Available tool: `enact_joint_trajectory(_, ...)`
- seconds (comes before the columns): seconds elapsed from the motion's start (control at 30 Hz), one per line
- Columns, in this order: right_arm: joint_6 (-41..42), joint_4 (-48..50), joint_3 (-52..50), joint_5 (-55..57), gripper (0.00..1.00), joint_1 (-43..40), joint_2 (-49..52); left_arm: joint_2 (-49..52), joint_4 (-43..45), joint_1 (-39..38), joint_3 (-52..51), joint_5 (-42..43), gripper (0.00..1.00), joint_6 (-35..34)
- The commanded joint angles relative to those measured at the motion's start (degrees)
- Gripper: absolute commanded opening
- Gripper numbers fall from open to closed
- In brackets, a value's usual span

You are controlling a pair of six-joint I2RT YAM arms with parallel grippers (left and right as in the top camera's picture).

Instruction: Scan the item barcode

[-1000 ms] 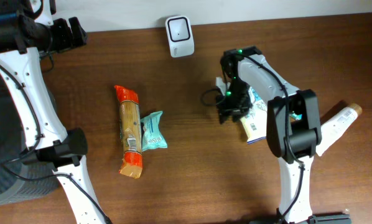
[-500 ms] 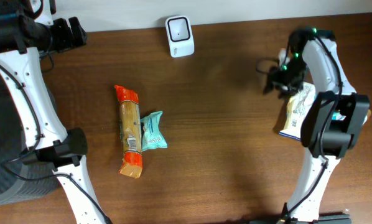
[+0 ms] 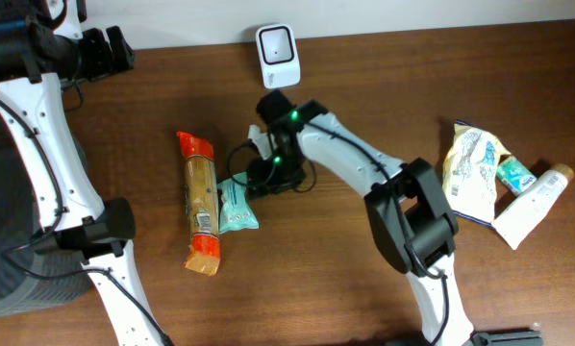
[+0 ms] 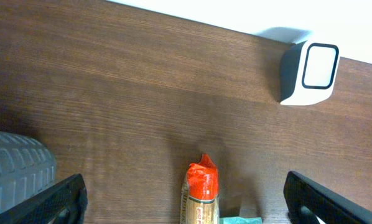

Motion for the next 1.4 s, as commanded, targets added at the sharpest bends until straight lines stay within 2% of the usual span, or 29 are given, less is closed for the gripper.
enact_joint_trajectory(0.0, 4.20, 5.07, -4.42, -0.31, 0.56, 3.13, 0.02, -0.44, -0.07, 0.22, 0.11, -0.02, 0.99, 0.90)
enact_joint_trajectory(0.07, 5.38, 9.27, -6.47, -0.07, 0.56, 3.89, 0.02, -0.44, -0.07, 0.22, 0.11, -0.02, 0.99, 0.90)
enact_joint_trajectory(0.1, 6.71, 10.67, -6.93, 0.20, 0.51, 3.87, 0.02, -0.44, -0.07, 0.22, 0.11, -0.02, 0.99, 0.90)
enact_joint_trajectory(0.17, 8.22, 12.85, -8.26, 0.28, 0.35, 4.11, 0.02, -0.44, -0.07, 0.22, 0.11, -0.02, 0.99, 0.90)
enact_joint_trajectory(0.23, 8.17, 12.15, -8.24, -0.20, 0.04, 3.98, -0.07, -0.44, -0.07, 0.22, 0.11, -0.02, 0.99, 0.90)
enact_joint_trajectory(0.3, 6.75, 9.25, -7.56, -1.40, 0.04, 2.45, -1.20, -0.44, -0.07, 0.22, 0.11, -0.02, 0.99, 0.90)
enact_joint_trajectory(0.37, 1.62, 4.63, -5.46, 0.26, 0.04, 0.46, -3.82, -0.44, -0.07, 0.22, 0.11, -0.02, 0.99, 0.90)
enact_joint_trajectory(0.43, -1.44, -0.94, -2.75, 11.23, 0.04, -0.52, -9.20, -0.44, -0.07, 0.22, 0.11, -0.02, 0.99, 0.90)
enact_joint_trajectory(0.5, -1.55, -7.02, -0.15, 31.36, 0.04, 0.61, -13.16, -0.44, -0.07, 0.22, 0.11, -0.02, 0.99, 0.90)
enact_joint_trajectory(0.53, -1.27, -11.08, -0.09, 42.95, 0.04, 1.88, -13.07, -0.44, -0.07, 0.22, 0.11, -0.02, 0.99, 0.90)
enact_joint_trajectory(0.6, 0.87, -18.34, -0.15, 54.47, 0.04, 3.06, -9.81, -0.44, -0.07, 0.22, 0.11, -0.02, 0.99, 0.90)
enact_joint_trajectory(0.7, 1.90, -19.89, -0.15, 50.42, 0.04, 2.97, -6.38, -0.44, -0.07, 0.22, 0.11, -0.02, 0.99, 0.90)
enact_joint_trajectory(0.77, -1.11, -15.34, 0.46, 41.68, 0.34, 3.04, -6.64, -0.44, -0.07, 0.22, 0.11, -0.02, 0.99, 0.90)
enact_joint_trajectory(0.83, -6.91, -13.18, 0.76, 40.30, 0.43, 4.81, -6.64, -0.44, -0.07, 0.22, 0.11, -0.02, 0.99, 0.90)
enact_joint_trajectory(0.9, -8.85, -11.28, 0.74, 44.04, 0.64, 8.70, -6.47, -0.44, -0.07, 0.22, 0.11, -0.02, 0.99, 0.90)
enact_joint_trajectory(0.93, -8.85, -9.86, 0.74, 46.95, 0.78, 11.26, -6.36, -0.44, -0.07, 0.22, 0.11, -0.02, 0.99, 0.90)
enact_joint_trajectory(0.97, -8.85, -8.81, 0.74, 49.33, 0.83, 13.03, -5.95, -0.44, -0.07, 0.22, 0.11, -0.02, 0.99, 0.90)
enact_joint_trajectory(1.07, -8.87, -7.80, 0.74, 53.53, 0.83, 16.98, -2.12, -0.44, -0.07, 0.22, 0.11, -0.02, 0.99, 0.90)
enact_joint_trajectory(1.13, -8.59, -7.61, 0.74, 62.27, 0.83, 18.53, 2.23, -0.44, -0.07, 0.22, 0.11, -0.02, 0.99, 0.90)
enact_joint_trajectory(1.2, -7.10, -7.67, 0.74, 68.65, 0.83, 18.29, 5.05, -0.44, -0.07, 0.22, 0.11, -0.02, 0.99, 0.90)
enact_joint_trajectory(1.27, -7.10, -7.48, 0.74, 68.78, 0.81, 16.85, 5.97, -0.44, -0.07, 0.22, 0.11, -0.02, 0.99, 0.90)
enact_joint_trajectory(1.3, -7.08, -7.43, 0.74, 68.78, 0.75, 15.17, 6.23, -0.44, -0.07, 0.22, 0.11, -0.02, 0.99, 0.90)
enact_joint_trajectory(1.37, -5.99, -7.21, 0.74, 68.28, 0.43, 11.69, 6.23, -0.44, -0.07, 0.22, 0.11, -0.02, 0.99, 0.90)
